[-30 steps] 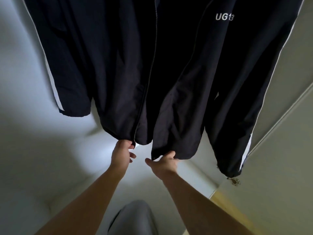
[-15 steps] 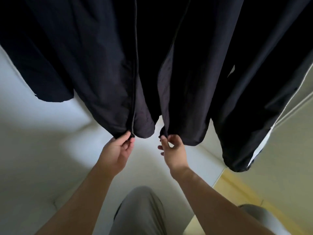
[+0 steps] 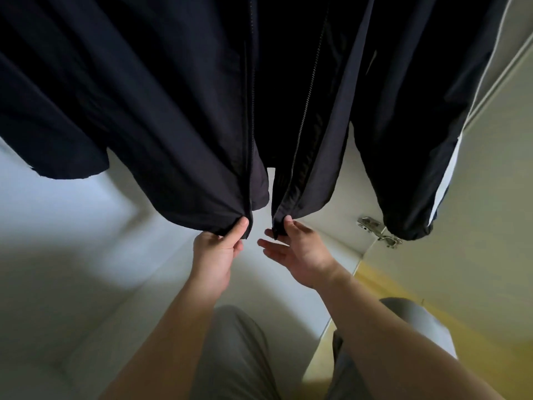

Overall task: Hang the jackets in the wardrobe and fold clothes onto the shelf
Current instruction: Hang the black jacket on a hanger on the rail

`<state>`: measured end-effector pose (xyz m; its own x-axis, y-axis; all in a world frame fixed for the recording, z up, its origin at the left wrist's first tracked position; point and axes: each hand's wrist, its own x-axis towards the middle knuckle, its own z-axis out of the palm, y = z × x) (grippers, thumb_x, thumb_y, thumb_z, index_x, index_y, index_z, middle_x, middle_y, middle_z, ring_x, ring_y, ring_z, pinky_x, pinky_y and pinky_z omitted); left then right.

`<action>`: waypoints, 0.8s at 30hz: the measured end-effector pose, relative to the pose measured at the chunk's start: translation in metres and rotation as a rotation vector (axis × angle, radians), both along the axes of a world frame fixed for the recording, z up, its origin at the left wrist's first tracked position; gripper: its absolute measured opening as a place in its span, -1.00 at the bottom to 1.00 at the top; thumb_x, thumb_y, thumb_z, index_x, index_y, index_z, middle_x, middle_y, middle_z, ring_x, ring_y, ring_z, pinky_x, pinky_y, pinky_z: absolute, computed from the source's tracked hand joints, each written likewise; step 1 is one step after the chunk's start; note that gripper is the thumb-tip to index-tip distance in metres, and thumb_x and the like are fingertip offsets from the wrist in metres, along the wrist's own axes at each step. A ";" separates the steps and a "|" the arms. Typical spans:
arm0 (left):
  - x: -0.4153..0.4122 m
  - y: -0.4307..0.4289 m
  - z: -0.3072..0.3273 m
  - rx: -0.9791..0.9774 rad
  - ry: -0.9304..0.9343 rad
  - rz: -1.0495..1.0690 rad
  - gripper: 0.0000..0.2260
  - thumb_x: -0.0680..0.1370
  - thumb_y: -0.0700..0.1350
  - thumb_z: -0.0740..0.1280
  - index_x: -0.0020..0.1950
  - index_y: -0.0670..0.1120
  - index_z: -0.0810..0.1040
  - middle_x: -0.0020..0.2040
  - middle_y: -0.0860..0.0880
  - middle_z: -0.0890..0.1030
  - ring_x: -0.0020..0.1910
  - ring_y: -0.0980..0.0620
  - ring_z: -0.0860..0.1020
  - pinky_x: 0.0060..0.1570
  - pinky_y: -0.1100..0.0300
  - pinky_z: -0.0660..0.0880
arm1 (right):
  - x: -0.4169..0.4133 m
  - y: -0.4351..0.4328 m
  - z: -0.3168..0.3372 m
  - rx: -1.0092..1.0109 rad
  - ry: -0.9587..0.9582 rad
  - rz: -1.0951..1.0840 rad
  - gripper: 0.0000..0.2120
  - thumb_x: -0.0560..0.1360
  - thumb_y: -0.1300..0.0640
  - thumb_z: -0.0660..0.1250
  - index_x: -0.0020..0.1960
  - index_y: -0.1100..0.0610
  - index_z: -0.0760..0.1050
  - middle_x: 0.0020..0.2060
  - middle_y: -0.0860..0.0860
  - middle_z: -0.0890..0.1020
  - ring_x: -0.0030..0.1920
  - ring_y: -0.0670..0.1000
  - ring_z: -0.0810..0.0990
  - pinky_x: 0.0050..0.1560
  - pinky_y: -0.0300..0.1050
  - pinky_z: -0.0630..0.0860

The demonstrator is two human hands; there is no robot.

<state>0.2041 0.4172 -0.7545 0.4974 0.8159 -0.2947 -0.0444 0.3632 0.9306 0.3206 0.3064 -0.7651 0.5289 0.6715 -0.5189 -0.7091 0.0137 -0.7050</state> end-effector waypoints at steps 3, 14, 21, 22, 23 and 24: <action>-0.005 0.000 -0.004 0.042 -0.009 -0.001 -0.71 0.49 -0.17 0.53 -0.38 -0.10 0.52 -0.41 -0.02 0.43 -0.37 0.01 0.38 -0.24 0.12 0.34 | -0.006 -0.006 -0.002 0.089 0.042 0.024 -0.74 0.68 0.10 0.24 0.25 0.27 0.47 0.14 0.26 0.66 0.01 0.19 0.71 0.08 0.03 0.62; -0.014 -0.008 -0.019 0.055 -0.080 0.010 -0.94 0.51 -0.31 0.46 -0.14 -0.24 0.61 -0.27 -0.06 0.63 -0.30 -0.02 0.60 -0.06 0.06 0.57 | -0.024 -0.013 -0.016 0.048 0.132 -0.048 -0.83 0.53 0.34 0.42 0.11 0.31 0.57 -0.14 0.13 0.65 -0.17 0.08 0.66 -0.02 -0.10 0.64; -0.020 -0.011 -0.020 0.123 -0.065 -0.005 -0.91 0.48 -0.23 0.51 -0.13 -0.21 0.63 -0.27 -0.06 0.65 -0.29 -0.04 0.62 -0.08 0.03 0.51 | -0.034 -0.014 -0.012 0.137 0.268 -0.081 -0.83 0.53 0.30 0.43 0.10 0.27 0.54 -0.12 0.18 0.66 -0.12 0.12 0.67 0.08 -0.03 0.63; -0.019 -0.011 -0.021 0.142 -0.042 -0.007 -0.88 0.45 -0.19 0.55 -0.14 -0.18 0.64 -0.26 -0.04 0.67 -0.26 -0.05 0.63 -0.09 0.04 0.50 | -0.035 -0.014 -0.012 0.140 0.268 -0.094 -0.83 0.53 0.29 0.43 0.10 0.27 0.54 -0.12 0.18 0.66 -0.13 0.12 0.67 0.08 -0.03 0.63; -0.019 -0.011 -0.021 0.166 -0.011 -0.015 -0.86 0.41 -0.13 0.56 -0.15 -0.14 0.67 -0.23 -0.02 0.69 -0.22 -0.06 0.63 -0.09 0.04 0.49 | -0.035 -0.014 -0.012 0.140 0.268 -0.102 -0.83 0.53 0.29 0.44 0.10 0.28 0.55 -0.13 0.18 0.65 -0.14 0.12 0.67 0.09 -0.03 0.64; -0.018 -0.011 -0.021 0.188 0.016 -0.027 -0.86 0.39 -0.06 0.55 -0.15 -0.10 0.69 -0.20 -0.01 0.71 -0.18 -0.06 0.62 -0.08 0.02 0.48 | -0.035 -0.014 -0.012 0.138 0.268 -0.103 -0.83 0.52 0.30 0.45 0.09 0.28 0.55 -0.14 0.18 0.65 -0.15 0.12 0.67 0.08 -0.03 0.64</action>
